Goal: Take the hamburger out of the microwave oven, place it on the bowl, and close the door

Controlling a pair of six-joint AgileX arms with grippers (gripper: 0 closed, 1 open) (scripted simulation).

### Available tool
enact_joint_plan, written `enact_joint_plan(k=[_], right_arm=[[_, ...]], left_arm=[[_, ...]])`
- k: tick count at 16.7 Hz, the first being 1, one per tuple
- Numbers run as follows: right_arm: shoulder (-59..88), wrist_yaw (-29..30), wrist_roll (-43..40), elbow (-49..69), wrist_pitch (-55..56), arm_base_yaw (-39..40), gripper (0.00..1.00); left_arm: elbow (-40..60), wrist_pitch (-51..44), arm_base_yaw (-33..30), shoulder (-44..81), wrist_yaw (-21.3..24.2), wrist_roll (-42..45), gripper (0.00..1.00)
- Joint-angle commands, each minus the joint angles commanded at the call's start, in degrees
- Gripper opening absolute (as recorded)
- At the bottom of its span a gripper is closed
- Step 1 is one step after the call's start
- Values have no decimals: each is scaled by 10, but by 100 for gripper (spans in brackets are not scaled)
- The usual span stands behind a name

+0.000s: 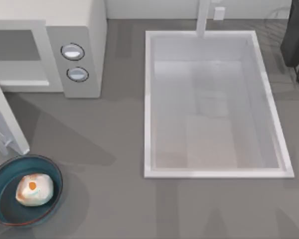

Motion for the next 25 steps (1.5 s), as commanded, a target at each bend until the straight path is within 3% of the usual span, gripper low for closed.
enact_joint_plan(k=[3, 10, 19, 21, 25], right_arm=[[0, 0, 0, 0, 0, 0, 100], [0, 0, 0, 0, 0, 0, 100], [0, 0, 0, 0, 0, 0, 100], [0, 0, 0, 0, 0, 0, 100], [0, 0, 0, 0, 0, 0, 100]], left_arm=[[-35, 13, -37, -36, -26, -36, 0], [-38, 12, -57, -41, -42, -56, 0], [-86, 19, -316, -121, -211, -242, 0], [-93, 20, -340, -133, -233, -265, 0], [-91, 20, -341, -132, -233, -267, 0]])
